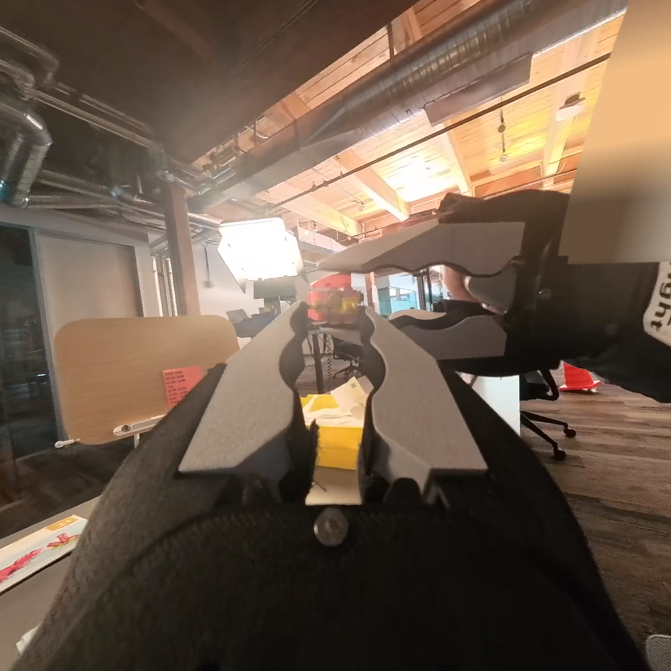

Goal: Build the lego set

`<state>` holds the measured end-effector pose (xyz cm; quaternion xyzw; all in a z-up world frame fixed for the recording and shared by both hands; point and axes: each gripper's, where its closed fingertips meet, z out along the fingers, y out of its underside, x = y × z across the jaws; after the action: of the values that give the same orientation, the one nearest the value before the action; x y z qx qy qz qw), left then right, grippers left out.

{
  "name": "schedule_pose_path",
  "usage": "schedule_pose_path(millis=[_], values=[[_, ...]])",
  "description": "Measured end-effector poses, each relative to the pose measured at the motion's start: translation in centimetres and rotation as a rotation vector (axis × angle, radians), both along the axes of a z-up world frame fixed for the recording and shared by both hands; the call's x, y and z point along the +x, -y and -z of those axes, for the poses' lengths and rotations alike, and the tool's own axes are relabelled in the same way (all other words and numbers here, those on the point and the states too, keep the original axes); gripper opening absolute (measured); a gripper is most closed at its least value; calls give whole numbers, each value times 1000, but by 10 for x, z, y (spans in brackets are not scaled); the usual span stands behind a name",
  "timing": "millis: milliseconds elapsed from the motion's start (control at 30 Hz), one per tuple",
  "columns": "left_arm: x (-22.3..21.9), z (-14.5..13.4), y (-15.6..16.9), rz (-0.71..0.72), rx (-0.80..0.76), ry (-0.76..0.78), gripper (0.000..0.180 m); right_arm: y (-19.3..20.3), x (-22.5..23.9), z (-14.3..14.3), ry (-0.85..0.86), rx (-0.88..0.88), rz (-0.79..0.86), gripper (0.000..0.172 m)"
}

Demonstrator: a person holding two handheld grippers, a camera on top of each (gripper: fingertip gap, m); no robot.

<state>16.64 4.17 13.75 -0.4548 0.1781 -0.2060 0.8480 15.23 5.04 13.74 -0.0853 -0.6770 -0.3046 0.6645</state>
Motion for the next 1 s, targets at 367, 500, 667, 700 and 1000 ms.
schedule_pose_path(millis=[367,500,667,700,1000], values=[[-5,4,-7,15,-36,18,25,1,-1,6,21,-95,-64,27],[-5,3,-10,-25,-27,12,25,-2,-2,6,19,-118,-22,28],[-4,5,-12,-65,-30,-1,25,-10,-2,7,12,-76,64,29],[-4,5,-13,-68,-31,-1,25,-11,-2,7,11,-73,73,29],[-7,6,-12,-46,-37,30,25,-12,-4,8,13,-77,100,29]])
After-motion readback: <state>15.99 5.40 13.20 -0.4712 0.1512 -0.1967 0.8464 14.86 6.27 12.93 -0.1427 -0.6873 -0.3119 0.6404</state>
